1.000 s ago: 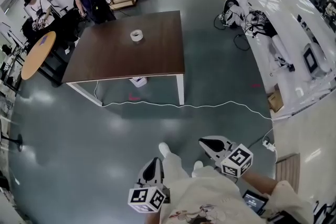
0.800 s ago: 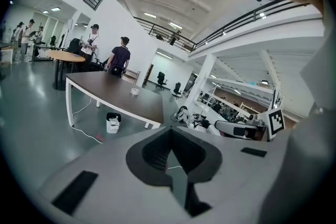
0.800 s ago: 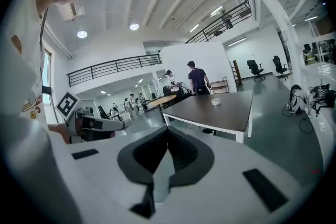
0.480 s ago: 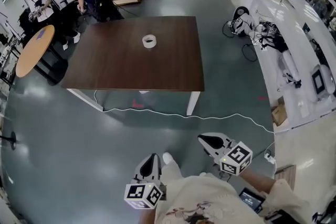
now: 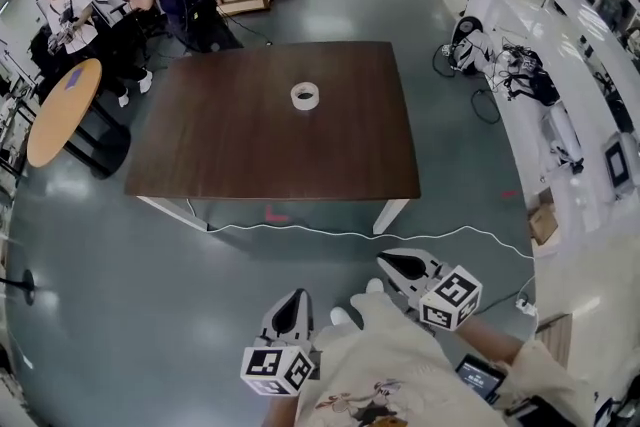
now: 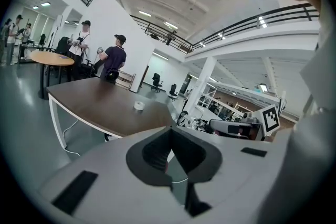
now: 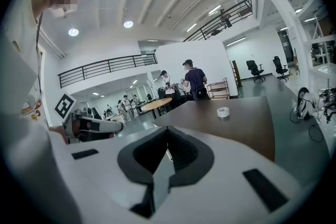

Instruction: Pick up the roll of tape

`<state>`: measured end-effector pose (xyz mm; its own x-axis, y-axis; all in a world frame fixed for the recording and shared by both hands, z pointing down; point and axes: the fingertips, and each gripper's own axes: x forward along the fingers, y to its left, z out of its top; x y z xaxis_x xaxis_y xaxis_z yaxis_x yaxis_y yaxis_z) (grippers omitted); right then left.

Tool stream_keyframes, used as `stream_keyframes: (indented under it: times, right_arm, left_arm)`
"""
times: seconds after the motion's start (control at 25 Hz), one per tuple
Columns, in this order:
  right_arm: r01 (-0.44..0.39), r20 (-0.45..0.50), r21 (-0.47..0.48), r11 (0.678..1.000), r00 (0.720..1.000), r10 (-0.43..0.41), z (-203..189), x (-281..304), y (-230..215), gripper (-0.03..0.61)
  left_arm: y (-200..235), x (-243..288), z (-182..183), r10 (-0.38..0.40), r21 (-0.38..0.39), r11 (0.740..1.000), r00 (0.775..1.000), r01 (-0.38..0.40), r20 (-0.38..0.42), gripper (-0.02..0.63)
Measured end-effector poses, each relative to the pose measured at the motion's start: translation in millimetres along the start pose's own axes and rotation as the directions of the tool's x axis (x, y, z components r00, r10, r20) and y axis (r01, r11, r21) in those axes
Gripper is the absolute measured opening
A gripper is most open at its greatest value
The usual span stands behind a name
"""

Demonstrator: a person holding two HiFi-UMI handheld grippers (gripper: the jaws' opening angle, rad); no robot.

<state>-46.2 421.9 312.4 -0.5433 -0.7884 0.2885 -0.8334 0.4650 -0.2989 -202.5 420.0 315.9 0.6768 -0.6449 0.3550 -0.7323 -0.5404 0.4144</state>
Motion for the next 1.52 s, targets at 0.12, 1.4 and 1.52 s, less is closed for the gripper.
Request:
stream_keyframes:
  times: [0.12,1.4,1.52]
  right_arm:
    - [0.014,0.005,-0.005,1.0,1.0,-0.014,12.7,25.4,-21.1,0.006]
    - [-0.1,-0.028,-0.046,0.994,0.995,0.099,166.4,276.1,-398.3,0.008]
    - [-0.105,-0.044,-0.036,0.994,0.994,0.104,170.6,288.9,-412.4,0.008]
  left_arm:
    - [19.6,23.7,13.6,-0.007,-0.003,1.0,1.0,0.007,-0.008,0.006]
    - [107.3,434.5,190.1,0.12,-0.018,0.992,0.991,-0.121,-0.054,0.006]
    - [113.7,446.5,197.1,0.133,-0.03,0.99,0.989,-0.135,-0.062,0.006]
